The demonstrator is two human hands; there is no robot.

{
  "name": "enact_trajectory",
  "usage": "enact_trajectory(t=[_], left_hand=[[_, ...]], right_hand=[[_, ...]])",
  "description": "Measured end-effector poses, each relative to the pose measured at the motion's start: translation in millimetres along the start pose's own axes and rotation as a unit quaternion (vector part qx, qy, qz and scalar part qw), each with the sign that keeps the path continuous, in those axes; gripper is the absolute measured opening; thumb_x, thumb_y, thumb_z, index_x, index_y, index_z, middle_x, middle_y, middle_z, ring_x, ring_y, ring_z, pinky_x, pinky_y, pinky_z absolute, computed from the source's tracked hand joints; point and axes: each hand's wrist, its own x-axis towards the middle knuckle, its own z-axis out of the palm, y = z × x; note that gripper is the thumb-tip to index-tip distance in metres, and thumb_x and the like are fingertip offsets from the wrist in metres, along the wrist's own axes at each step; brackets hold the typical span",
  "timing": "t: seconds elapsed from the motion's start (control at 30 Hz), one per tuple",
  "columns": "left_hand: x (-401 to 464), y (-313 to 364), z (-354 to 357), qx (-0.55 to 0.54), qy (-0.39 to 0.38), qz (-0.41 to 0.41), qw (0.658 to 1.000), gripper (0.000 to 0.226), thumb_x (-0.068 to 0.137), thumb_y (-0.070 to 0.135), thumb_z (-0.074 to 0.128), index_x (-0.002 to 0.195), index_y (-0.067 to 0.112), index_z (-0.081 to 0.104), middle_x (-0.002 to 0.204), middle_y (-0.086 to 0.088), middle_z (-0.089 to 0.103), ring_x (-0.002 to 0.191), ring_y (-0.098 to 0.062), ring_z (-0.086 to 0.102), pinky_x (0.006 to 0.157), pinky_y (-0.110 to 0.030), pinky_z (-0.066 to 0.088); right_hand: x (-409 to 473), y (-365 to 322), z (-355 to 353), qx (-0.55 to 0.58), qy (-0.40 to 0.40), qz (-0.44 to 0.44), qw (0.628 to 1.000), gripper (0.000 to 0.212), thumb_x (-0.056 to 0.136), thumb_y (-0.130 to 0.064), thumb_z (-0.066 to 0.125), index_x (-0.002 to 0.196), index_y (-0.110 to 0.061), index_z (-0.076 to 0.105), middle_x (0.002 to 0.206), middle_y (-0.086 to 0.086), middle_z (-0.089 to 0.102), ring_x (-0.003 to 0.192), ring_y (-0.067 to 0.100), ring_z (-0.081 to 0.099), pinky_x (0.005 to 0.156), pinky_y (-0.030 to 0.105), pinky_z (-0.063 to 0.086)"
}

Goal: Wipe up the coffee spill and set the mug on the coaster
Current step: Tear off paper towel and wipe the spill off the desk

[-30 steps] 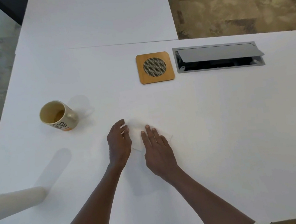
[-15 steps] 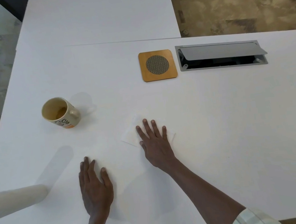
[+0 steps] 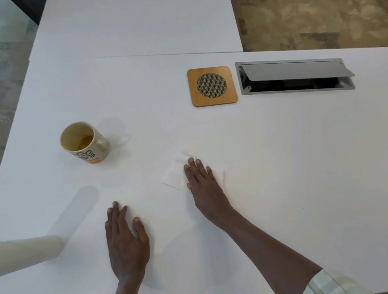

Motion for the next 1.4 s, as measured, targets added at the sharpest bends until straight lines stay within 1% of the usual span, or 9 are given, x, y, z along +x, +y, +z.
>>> enact_trajectory(t=[0.2, 0.33, 0.53, 0.7, 0.8, 0.93, 1.1, 1.27, 1.4], left_hand=[[0.2, -1.7, 1.1, 0.001, -0.006, -0.005, 1.000, 0.053, 0.100, 0.033, 0.035, 0.143, 0.005, 0.047, 0.163, -0.007, 0.034, 0.155, -0.019, 0.022, 0.127, -0.035, 0.015], [-0.7, -2.8, 2.7, -0.003, -0.004, -0.007, 1.000, 0.052, 0.100, 0.034, 0.036, 0.142, 0.007, 0.048, 0.164, -0.005, 0.033, 0.155, -0.018, 0.022, 0.127, -0.032, 0.014], [-0.3, -2.6, 2.2, -0.008, -0.002, -0.011, 1.000, 0.051, 0.099, 0.034, 0.038, 0.141, 0.007, 0.049, 0.163, -0.006, 0.034, 0.155, -0.017, 0.022, 0.127, -0.030, 0.012], [-0.9, -1.7, 1.1, -0.010, -0.001, -0.006, 1.000, 0.051, 0.099, 0.033, 0.040, 0.141, 0.005, 0.049, 0.163, -0.008, 0.034, 0.154, -0.019, 0.024, 0.126, -0.034, 0.016], [-0.3, -1.2, 0.6, -0.013, -0.002, -0.009, 1.000, 0.052, 0.099, 0.033, 0.041, 0.141, 0.005, 0.049, 0.163, -0.007, 0.034, 0.154, -0.019, 0.024, 0.126, -0.033, 0.016], [-0.4, -2.3, 0.7, -0.013, 0.001, -0.002, 1.000, 0.052, 0.099, 0.035, 0.041, 0.141, 0.005, 0.049, 0.163, -0.008, 0.035, 0.154, -0.019, 0.024, 0.126, -0.034, 0.016], [-0.8, -2.7, 1.2, -0.015, 0.003, -0.003, 1.000, 0.053, 0.099, 0.036, 0.040, 0.141, 0.006, 0.049, 0.163, -0.007, 0.035, 0.154, -0.018, 0.024, 0.126, -0.033, 0.016], [-0.8, -3.4, 1.8, -0.018, 0.006, 0.000, 1.000, 0.052, 0.098, 0.035, 0.042, 0.140, 0.006, 0.049, 0.163, -0.008, 0.035, 0.154, -0.019, 0.024, 0.126, -0.036, 0.019], [-1.7, -2.4, 1.6, -0.017, 0.005, -0.002, 1.000, 0.053, 0.098, 0.036, 0.041, 0.140, 0.005, 0.050, 0.163, -0.007, 0.035, 0.154, -0.019, 0.024, 0.126, -0.036, 0.019]], right_hand=[[-22.0, -5.4, -3.9, 0.018, 0.001, -0.061, 0.998, 0.067, 0.088, 0.012, 0.025, 0.153, -0.005, 0.022, 0.164, 0.010, 0.010, 0.152, 0.026, 0.005, 0.124, 0.039, 0.003], [-20.4, -6.2, -17.3, 0.033, 0.009, -0.072, 0.997, 0.054, 0.090, 0.014, 0.032, 0.140, 0.002, 0.046, 0.158, 0.015, 0.027, 0.147, 0.032, 0.027, 0.122, 0.043, 0.021], [-20.6, -8.9, -24.4, -0.042, 0.131, -0.026, 0.990, 0.017, 0.080, 0.001, 0.062, 0.086, -0.011, 0.073, 0.136, 0.016, 0.060, 0.112, 0.033, 0.063, 0.091, 0.042, 0.052], [-21.7, -24.2, -25.3, -0.064, 0.117, 0.121, 0.984, 0.031, 0.063, 0.000, 0.078, 0.087, -0.018, 0.074, 0.118, 0.012, 0.069, 0.092, 0.033, 0.066, 0.066, 0.035, 0.054], [-19.2, -31.7, -26.3, -0.073, 0.099, 0.142, 0.982, 0.022, 0.070, 0.001, 0.071, 0.087, -0.013, 0.075, 0.120, 0.009, 0.071, 0.092, 0.031, 0.067, 0.055, 0.032, 0.054], [-18.2, -45.1, -19.5, -0.006, 0.102, 0.207, 0.973, 0.031, 0.089, -0.017, 0.046, 0.103, -0.008, 0.071, 0.141, 0.005, 0.057, 0.119, 0.025, 0.053, 0.072, 0.036, 0.055], [-22.9, -47.3, -10.7, 0.081, 0.118, 0.194, 0.971, 0.023, 0.096, -0.020, 0.054, 0.111, -0.005, 0.065, 0.158, 0.014, 0.031, 0.139, 0.025, 0.036, 0.106, 0.033, 0.043], [-22.6, -41.3, -9.0, 0.124, 0.170, 0.186, 0.960, 0.018, 0.093, -0.002, 0.056, 0.107, -0.001, 0.068, 0.139, 0.013, 0.056, 0.128, 0.027, 0.051, 0.107, 0.037, 0.044], [-20.3, -38.4, -12.1, 0.121, 0.180, 0.177, 0.960, 0.042, 0.091, 0.002, 0.057, 0.133, -0.005, 0.055, 0.129, 0.011, 0.062, 0.119, 0.026, 0.056, 0.103, 0.033, 0.046]])
